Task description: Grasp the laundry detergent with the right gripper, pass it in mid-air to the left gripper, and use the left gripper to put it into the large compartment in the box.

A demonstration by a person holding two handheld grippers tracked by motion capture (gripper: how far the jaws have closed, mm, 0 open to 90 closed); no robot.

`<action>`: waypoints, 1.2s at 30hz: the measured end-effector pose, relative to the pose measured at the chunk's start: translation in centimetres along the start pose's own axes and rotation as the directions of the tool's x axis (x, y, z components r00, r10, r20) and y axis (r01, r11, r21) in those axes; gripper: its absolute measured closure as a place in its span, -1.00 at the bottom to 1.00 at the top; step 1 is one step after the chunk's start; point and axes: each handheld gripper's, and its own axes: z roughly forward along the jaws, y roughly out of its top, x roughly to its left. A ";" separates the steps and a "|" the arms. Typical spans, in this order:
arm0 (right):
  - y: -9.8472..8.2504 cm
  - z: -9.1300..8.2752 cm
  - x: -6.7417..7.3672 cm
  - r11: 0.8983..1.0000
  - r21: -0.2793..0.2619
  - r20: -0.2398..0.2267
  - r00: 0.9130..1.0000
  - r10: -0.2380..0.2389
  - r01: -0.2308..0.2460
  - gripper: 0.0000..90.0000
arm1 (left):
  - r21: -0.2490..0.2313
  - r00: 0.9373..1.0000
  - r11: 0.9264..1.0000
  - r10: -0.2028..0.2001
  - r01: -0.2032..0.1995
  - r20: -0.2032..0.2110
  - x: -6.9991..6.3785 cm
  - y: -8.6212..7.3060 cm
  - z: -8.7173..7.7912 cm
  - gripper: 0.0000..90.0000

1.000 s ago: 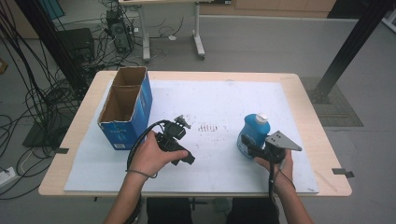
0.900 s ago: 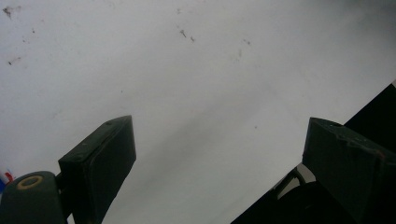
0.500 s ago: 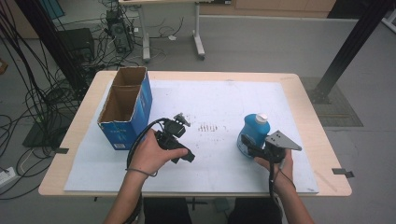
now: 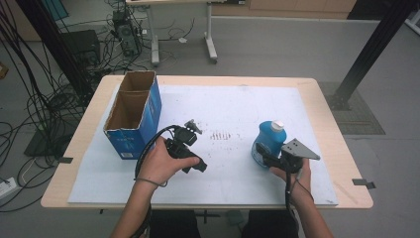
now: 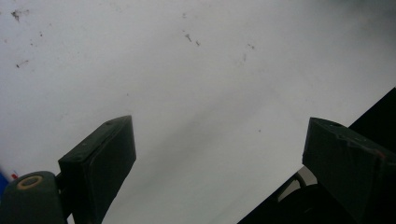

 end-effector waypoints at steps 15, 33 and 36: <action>0.0 0.0 0.0 1.000 -0.002 0.000 1.000 0.000 0.000 -0.03 | -0.002 1.000 1.000 0.004 -0.004 0.000 -0.1 0.3 -0.1 -0.78; 0.2 0.0 0.0 1.000 0.011 -0.008 1.000 -0.005 0.005 -0.02 | -0.002 1.000 1.000 0.015 -0.015 -0.001 0.4 0.3 -0.3 -0.78; 0.2 0.0 -0.1 1.000 0.015 -0.013 1.000 -0.006 0.006 -0.01 | -0.003 1.000 1.000 0.017 -0.017 -0.002 0.6 0.4 -0.4 -0.78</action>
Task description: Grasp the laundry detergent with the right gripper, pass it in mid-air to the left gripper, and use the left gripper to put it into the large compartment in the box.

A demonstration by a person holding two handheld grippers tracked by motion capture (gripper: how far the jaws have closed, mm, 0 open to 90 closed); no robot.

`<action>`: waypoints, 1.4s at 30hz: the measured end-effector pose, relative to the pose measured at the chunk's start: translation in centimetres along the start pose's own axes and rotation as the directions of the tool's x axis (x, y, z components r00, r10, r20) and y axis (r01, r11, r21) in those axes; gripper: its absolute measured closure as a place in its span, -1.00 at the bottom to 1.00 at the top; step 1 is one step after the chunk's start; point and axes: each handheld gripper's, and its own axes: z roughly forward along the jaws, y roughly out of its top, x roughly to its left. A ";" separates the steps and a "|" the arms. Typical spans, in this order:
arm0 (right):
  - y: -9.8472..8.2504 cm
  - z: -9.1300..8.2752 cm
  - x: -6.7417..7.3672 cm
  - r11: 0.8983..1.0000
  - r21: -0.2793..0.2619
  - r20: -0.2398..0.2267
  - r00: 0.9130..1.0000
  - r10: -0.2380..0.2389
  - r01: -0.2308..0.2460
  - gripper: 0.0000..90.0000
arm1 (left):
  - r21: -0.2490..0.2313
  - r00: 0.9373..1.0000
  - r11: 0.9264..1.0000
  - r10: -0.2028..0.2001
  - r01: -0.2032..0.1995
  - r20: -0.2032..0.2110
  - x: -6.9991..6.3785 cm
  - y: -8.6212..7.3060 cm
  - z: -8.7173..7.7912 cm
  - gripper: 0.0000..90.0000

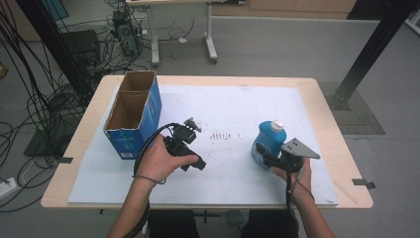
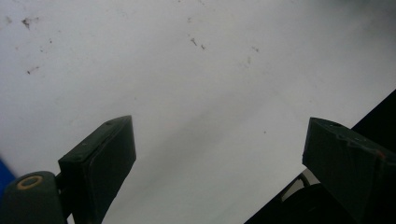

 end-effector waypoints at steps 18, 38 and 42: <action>2.9 -0.2 -0.8 0.999 0.044 -0.107 0.994 0.002 0.002 -0.01 | 0.002 0.996 0.996 0.084 -0.084 0.011 0.2 1.0 -2.8 -0.78; 7.7 1.0 -1.0 0.997 0.060 -0.418 0.908 -0.021 0.051 -0.01 | 0.033 0.969 0.969 0.246 -0.245 -0.007 -0.3 4.5 -6.8 -0.79; 8.7 1.4 -1.0 0.997 0.055 -0.487 0.873 -0.023 0.057 -0.01 | 0.034 0.958 0.957 0.287 -0.287 0.002 -0.5 5.1 -7.5 -0.79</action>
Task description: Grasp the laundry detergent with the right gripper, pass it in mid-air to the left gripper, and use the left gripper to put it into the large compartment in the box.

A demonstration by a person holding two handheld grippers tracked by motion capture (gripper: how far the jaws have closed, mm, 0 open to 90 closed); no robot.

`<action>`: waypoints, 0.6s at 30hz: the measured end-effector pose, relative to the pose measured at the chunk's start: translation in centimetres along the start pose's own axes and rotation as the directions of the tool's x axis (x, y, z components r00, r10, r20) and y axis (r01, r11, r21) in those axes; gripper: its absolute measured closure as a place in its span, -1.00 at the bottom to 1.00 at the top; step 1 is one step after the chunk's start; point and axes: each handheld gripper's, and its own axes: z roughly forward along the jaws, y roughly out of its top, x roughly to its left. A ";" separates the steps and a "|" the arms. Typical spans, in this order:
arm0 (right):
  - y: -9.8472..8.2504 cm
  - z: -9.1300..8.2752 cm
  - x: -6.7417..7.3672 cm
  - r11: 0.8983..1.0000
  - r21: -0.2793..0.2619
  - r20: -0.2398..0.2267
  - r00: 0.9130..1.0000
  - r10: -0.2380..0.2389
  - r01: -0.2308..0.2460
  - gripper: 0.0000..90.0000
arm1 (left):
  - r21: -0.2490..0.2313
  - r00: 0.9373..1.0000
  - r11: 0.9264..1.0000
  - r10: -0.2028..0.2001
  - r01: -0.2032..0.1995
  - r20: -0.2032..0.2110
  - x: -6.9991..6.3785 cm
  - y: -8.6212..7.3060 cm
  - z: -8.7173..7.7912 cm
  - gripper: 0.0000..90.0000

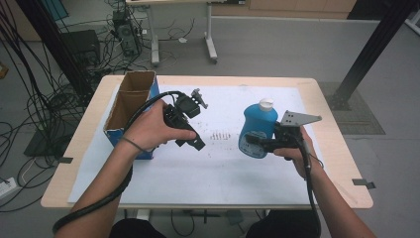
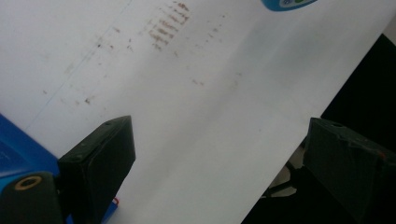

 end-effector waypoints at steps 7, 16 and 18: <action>1.1 0.5 0.3 0.999 0.011 -0.141 0.989 -0.043 0.045 -0.01 | -0.007 0.995 0.996 0.090 -0.090 0.037 -0.1 1.1 -2.0 -0.79; 2.3 0.8 0.6 0.996 0.016 -0.223 0.971 -0.084 0.090 -0.01 | 0.001 0.984 0.985 0.173 -0.173 0.050 0.1 2.1 -4.6 -0.79; 2.5 0.8 0.6 0.996 0.013 -0.242 0.967 -0.083 0.089 -0.01 | 0.005 0.979 0.981 0.195 -0.196 0.055 0.1 2.3 -5.0 -0.79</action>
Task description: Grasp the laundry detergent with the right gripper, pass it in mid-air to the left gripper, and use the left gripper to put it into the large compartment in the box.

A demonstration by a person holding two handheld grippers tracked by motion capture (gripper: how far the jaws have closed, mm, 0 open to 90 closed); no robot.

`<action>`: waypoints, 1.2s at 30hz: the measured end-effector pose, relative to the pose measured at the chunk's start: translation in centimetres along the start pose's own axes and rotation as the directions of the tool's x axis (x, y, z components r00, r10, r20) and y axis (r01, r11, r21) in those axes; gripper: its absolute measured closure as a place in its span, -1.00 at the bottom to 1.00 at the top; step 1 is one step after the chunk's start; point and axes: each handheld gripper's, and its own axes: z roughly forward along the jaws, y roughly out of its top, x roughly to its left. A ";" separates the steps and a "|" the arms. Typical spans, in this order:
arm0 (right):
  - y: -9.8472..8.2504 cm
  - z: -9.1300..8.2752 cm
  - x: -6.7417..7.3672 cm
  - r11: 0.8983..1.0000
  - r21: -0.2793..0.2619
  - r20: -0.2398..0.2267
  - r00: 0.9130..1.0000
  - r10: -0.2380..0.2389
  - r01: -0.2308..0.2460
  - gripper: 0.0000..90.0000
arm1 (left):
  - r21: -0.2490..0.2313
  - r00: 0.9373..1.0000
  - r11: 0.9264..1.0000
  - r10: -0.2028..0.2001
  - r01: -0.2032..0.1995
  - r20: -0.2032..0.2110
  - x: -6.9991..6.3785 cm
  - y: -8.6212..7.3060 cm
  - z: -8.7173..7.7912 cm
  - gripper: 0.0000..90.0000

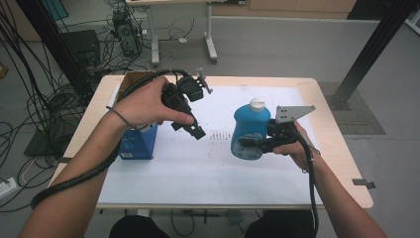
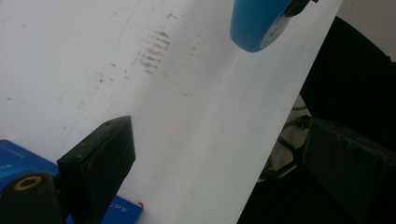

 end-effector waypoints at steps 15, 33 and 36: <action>1.5 0.6 -0.1 1.000 0.019 -0.077 0.997 -0.021 0.023 -0.01 | 0.024 0.994 0.995 0.100 -0.101 0.037 0.1 1.3 -2.0 -0.78; 2.8 2.6 0.2 0.997 0.026 -0.161 0.985 -0.068 0.073 -0.01 | 0.017 0.983 0.985 0.169 -0.171 0.070 -1.1 2.8 -1.8 -0.78; 3.1 3.0 0.5 0.996 0.028 -0.174 0.982 -0.076 0.082 -0.01 | 0.002 0.980 0.983 0.180 -0.181 0.079 -1.4 3.1 -1.7 -0.78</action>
